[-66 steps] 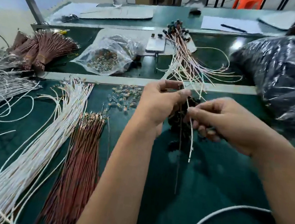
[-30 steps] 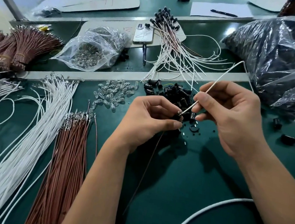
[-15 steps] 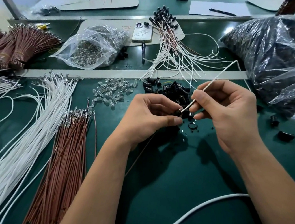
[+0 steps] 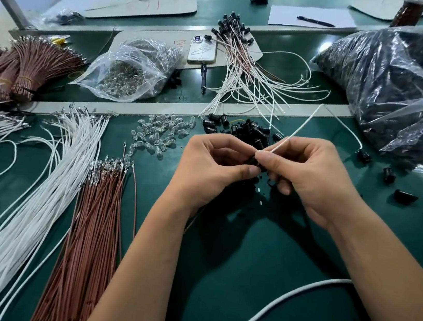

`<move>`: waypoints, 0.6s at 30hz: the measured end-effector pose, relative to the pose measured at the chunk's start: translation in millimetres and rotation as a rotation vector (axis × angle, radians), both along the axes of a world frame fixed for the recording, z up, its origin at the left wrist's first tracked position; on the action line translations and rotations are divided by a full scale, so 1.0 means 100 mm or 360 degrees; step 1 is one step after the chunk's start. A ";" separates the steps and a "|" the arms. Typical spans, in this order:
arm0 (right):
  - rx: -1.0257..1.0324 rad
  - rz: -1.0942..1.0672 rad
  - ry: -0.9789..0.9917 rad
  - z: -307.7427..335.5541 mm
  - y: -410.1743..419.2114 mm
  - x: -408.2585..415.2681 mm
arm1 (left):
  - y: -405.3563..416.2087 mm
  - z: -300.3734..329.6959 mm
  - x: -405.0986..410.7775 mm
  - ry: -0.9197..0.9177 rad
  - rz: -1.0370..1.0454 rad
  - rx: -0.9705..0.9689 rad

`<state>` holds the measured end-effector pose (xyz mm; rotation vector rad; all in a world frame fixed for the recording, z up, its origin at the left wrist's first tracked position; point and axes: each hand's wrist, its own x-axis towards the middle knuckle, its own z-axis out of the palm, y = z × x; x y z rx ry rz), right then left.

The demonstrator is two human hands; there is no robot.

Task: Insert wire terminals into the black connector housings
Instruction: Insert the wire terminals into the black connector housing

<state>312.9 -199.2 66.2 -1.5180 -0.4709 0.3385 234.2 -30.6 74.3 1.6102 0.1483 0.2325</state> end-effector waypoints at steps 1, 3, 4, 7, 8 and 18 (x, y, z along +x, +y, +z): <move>0.0021 0.0009 0.0017 0.01 0.00 0.00 | -0.01 0.00 0.00 0.0004 -0.0003 -0.0014; 0.0156 -0.0034 0.0057 0.04 0.01 -0.01 | -0.02 0.02 -0.01 0.0007 0.0002 -0.0048; 0.0223 -0.0076 0.0060 0.05 0.01 0.00 | -0.04 0.02 -0.01 0.0003 0.0006 -0.0054; 0.0067 -0.0149 -0.0157 0.03 0.00 0.00 | -0.07 0.03 0.00 -0.0031 0.0015 -0.0087; -0.0037 -0.0137 -0.0246 0.01 0.02 -0.01 | -0.08 0.03 0.00 -0.0041 0.0029 -0.0095; 0.0227 -0.0124 -0.0304 0.06 0.06 -0.09 | -0.13 0.07 -0.01 -0.0047 0.0002 -0.0228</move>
